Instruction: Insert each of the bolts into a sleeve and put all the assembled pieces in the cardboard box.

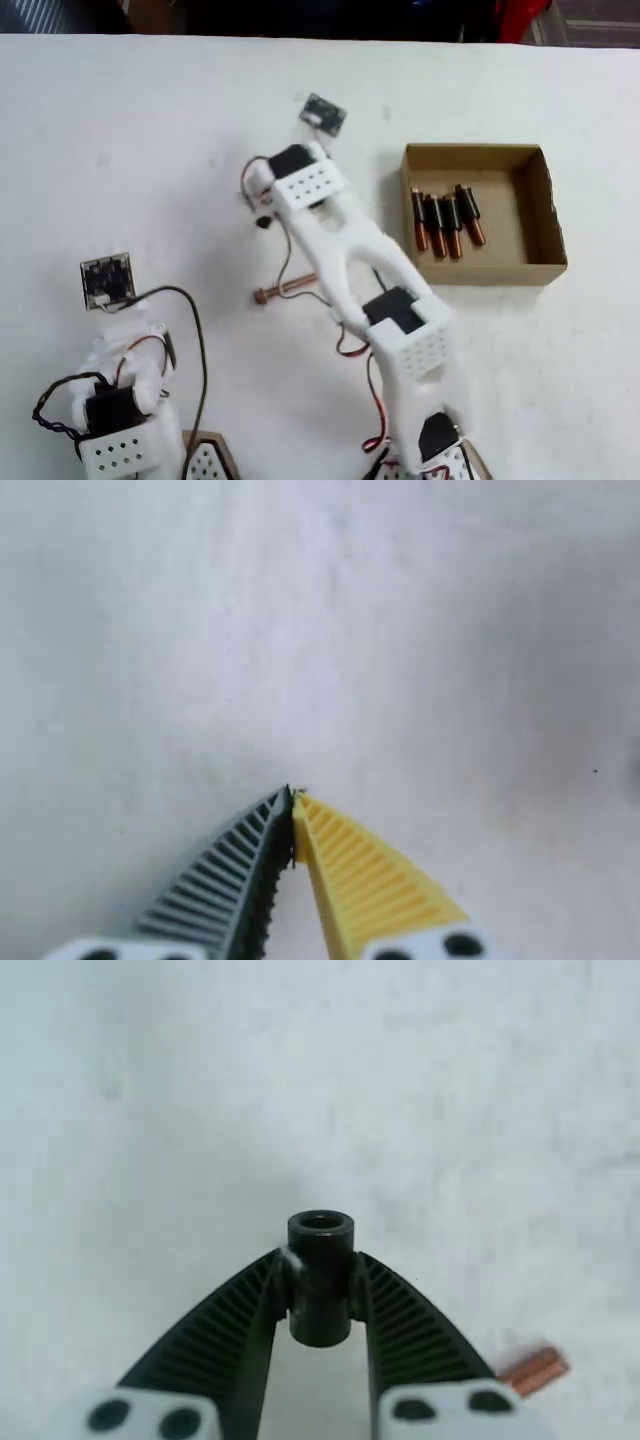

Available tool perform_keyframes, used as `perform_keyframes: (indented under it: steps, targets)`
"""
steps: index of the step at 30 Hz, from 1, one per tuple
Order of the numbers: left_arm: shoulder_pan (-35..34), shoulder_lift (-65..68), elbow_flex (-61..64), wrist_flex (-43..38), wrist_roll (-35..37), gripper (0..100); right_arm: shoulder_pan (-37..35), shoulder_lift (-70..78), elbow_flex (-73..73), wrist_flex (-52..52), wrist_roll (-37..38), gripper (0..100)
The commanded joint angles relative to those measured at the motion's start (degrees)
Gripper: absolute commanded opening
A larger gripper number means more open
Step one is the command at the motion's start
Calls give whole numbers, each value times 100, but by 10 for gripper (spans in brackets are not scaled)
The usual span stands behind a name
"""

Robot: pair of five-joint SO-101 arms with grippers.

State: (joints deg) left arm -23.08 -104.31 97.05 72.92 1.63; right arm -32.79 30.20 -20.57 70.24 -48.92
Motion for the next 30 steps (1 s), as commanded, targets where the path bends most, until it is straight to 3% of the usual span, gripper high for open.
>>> perform_keyframes:
  steps: [1,14,30]
  targets:
    - [-31,-48,-9,53,62,24,356,-435,-105,435,826,26]
    - [-31,-48,-9,53,62,24,1604,-409,-88,1622,4800,26]
    - [-31,-48,-9,70,62,24,1833,936,-114,1613,7253,25]
